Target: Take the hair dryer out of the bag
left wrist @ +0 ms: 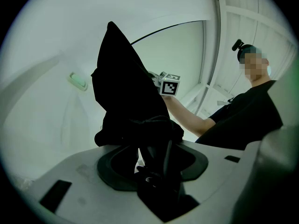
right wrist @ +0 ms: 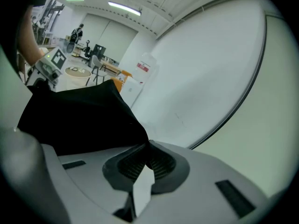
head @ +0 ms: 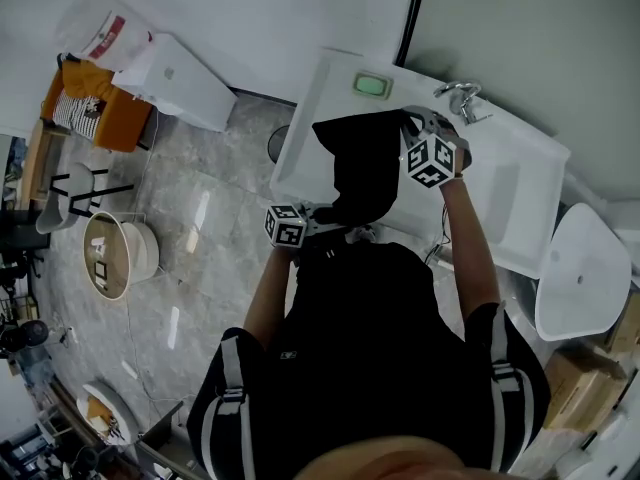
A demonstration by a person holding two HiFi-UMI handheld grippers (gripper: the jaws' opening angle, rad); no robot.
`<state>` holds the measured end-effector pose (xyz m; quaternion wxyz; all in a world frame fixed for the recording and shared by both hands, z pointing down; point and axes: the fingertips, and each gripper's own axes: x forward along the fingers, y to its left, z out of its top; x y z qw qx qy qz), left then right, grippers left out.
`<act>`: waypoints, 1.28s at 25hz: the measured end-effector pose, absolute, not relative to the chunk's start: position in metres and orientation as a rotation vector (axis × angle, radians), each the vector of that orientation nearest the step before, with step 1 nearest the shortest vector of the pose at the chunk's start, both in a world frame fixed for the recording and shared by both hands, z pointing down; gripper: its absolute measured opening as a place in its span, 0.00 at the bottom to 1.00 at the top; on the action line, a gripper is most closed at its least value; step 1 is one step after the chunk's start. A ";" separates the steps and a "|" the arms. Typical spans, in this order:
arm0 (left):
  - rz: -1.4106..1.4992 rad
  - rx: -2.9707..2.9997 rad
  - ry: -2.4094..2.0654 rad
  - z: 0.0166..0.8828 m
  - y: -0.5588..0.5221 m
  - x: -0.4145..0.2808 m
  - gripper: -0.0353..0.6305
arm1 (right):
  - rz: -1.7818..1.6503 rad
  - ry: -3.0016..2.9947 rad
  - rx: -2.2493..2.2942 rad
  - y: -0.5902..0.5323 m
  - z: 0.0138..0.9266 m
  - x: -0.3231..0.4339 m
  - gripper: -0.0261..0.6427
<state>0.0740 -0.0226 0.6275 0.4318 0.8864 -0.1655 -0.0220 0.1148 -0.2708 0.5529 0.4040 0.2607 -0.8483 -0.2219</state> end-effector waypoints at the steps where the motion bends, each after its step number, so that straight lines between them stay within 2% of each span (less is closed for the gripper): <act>1: -0.058 2.213 -0.411 0.626 -0.021 0.075 0.33 | -0.558 -2.144 0.674 -0.276 0.549 0.114 0.14; 32: -0.113 2.238 -0.450 0.615 -0.005 0.056 0.33 | -0.599 -2.182 1.137 -0.377 0.414 0.158 0.14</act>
